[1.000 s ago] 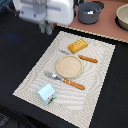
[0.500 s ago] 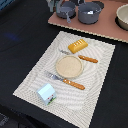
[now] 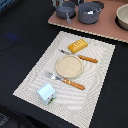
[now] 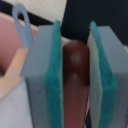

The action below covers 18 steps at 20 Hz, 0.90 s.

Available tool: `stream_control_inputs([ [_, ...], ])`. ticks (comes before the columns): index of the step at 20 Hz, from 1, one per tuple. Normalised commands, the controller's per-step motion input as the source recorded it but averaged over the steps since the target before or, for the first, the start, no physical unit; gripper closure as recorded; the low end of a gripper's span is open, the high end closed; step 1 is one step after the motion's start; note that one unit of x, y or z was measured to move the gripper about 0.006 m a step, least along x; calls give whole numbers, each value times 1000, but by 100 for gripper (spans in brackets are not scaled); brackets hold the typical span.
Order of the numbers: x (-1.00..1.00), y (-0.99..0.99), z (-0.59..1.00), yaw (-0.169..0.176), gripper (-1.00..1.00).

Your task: Interact with the objects in diverse but meaningful ways.

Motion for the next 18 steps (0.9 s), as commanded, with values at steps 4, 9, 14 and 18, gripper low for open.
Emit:
stream_control_inputs([
  [4,-7,324,-265,0,100],
  [9,58,369,-136,-10,100],
  [14,184,370,-9,-48,100],
  [18,54,446,0,-38,100],
])
